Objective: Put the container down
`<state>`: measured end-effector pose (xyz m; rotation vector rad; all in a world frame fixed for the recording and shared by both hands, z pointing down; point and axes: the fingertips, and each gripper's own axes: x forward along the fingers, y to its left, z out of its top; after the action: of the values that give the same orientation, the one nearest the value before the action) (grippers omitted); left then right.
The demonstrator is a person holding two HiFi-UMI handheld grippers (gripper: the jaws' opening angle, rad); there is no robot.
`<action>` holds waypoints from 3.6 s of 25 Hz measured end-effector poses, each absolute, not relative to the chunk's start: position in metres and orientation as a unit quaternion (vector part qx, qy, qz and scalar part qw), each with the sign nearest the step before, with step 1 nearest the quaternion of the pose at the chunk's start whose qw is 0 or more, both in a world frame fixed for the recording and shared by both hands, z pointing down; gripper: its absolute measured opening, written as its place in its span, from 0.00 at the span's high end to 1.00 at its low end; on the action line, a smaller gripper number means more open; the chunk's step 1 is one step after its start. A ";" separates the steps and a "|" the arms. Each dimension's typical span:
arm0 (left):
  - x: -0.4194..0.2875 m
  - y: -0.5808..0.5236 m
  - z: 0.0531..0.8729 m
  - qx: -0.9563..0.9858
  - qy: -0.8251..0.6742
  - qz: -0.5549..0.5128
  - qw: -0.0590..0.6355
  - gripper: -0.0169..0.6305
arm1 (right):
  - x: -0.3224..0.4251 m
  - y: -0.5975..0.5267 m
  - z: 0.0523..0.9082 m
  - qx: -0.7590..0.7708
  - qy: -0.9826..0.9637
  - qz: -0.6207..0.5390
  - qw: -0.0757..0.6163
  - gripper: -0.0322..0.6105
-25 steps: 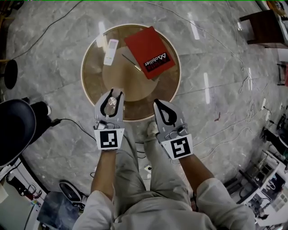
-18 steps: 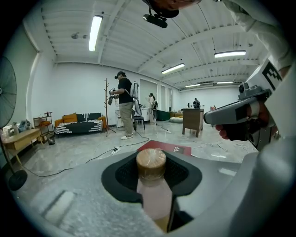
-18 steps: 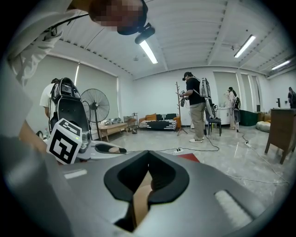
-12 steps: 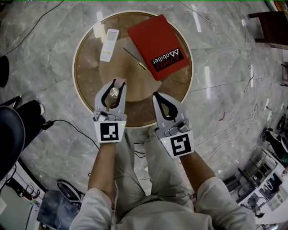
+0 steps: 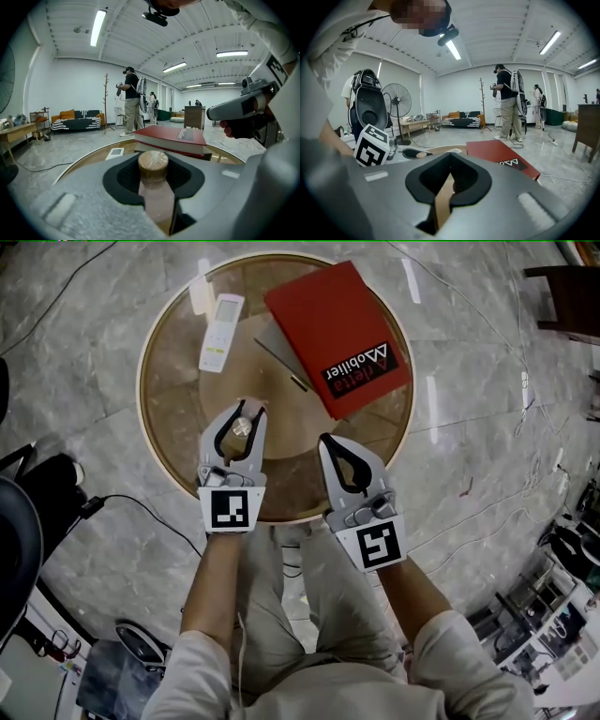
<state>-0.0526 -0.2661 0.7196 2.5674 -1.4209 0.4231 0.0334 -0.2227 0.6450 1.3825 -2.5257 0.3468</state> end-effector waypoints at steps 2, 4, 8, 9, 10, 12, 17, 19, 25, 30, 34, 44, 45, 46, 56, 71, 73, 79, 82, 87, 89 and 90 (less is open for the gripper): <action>-0.052 -0.268 0.727 0.862 -0.478 0.140 0.091 0.79 | 0.034 -0.225 0.652 0.472 -0.865 0.119 0.123 0.94; -0.051 -0.272 0.734 0.863 -0.478 0.136 0.090 0.79 | 0.034 -0.227 0.658 0.472 -0.865 0.119 0.123 0.95; -0.048 -0.276 0.738 0.870 -0.468 0.140 0.072 0.79 | 0.033 -0.229 0.668 0.468 -0.867 0.120 0.124 0.95; -0.048 -0.276 0.739 0.870 -0.468 0.138 0.073 0.79 | 0.032 -0.230 0.670 0.467 -0.867 0.120 0.125 0.95; -0.048 -0.277 0.739 0.870 -0.468 0.136 0.070 0.79 | 0.032 -0.231 0.671 0.466 -0.867 0.119 0.126 0.95; -0.048 -0.277 0.737 0.873 -0.466 0.135 0.057 0.79 | 0.032 -0.233 0.674 0.466 -0.867 0.120 0.126 0.95; -0.046 -0.276 0.739 0.874 -0.464 0.132 0.057 0.79 | 0.028 -0.235 0.676 0.464 -0.869 0.121 0.123 0.95; -0.045 -0.277 0.740 0.876 -0.457 0.141 0.058 0.79 | 0.028 -0.234 0.677 0.462 -0.869 0.122 0.125 0.95; -0.044 -0.278 0.741 0.879 -0.450 0.149 0.059 0.79 | 0.027 -0.233 0.679 0.461 -0.870 0.125 0.125 0.95; -0.043 -0.278 0.741 0.879 -0.449 0.150 0.059 0.78 | 0.028 -0.235 0.679 0.461 -0.870 0.126 0.122 0.95; -0.043 -0.278 0.742 0.879 -0.449 0.150 0.062 0.78 | 0.029 -0.234 0.679 0.459 -0.871 0.125 0.122 0.95; -0.052 -0.276 0.731 0.877 -0.452 0.150 0.058 0.61 | 0.029 -0.235 0.671 0.458 -0.873 0.120 0.120 0.95; -0.053 -0.274 0.728 0.876 -0.454 0.150 0.057 0.61 | 0.029 -0.235 0.668 0.457 -0.873 0.119 0.119 0.95; -0.055 -0.273 0.726 0.876 -0.455 0.152 0.056 0.61 | 0.029 -0.234 0.666 0.457 -0.874 0.118 0.118 0.95; -0.071 -0.246 0.678 0.866 -0.470 0.163 0.044 0.74 | 0.025 -0.219 0.624 0.449 -0.880 0.107 0.112 0.95; -0.097 -0.173 0.536 0.849 -0.494 0.178 0.050 0.97 | 0.024 -0.166 0.492 0.437 -0.888 0.086 0.111 0.95; -0.100 -0.165 0.513 0.847 -0.502 0.169 0.047 0.97 | 0.025 -0.158 0.471 0.436 -0.890 0.079 0.109 0.95; -0.109 -0.138 0.469 0.836 -0.520 0.162 0.063 0.97 | 0.028 -0.133 0.430 0.429 -0.892 0.074 0.119 0.95; -0.110 -0.126 0.447 0.835 -0.524 0.157 0.065 0.97 | 0.028 -0.123 0.411 0.428 -0.893 0.071 0.116 0.95; -0.113 -0.107 0.420 0.833 -0.526 0.157 0.063 0.97 | 0.030 -0.107 0.385 0.425 -0.895 0.068 0.120 0.95; -0.116 -0.103 0.414 0.832 -0.528 0.157 0.061 0.97 | 0.029 -0.104 0.380 0.423 -0.896 0.066 0.119 0.95; -0.117 -0.101 0.413 0.832 -0.529 0.157 0.060 0.97 | 0.027 -0.103 0.377 0.421 -0.897 0.064 0.117 0.95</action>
<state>-0.1170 -0.1014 0.4126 2.5169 -1.6014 0.4750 0.0273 -0.1033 0.3772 1.2336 -2.6268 0.1875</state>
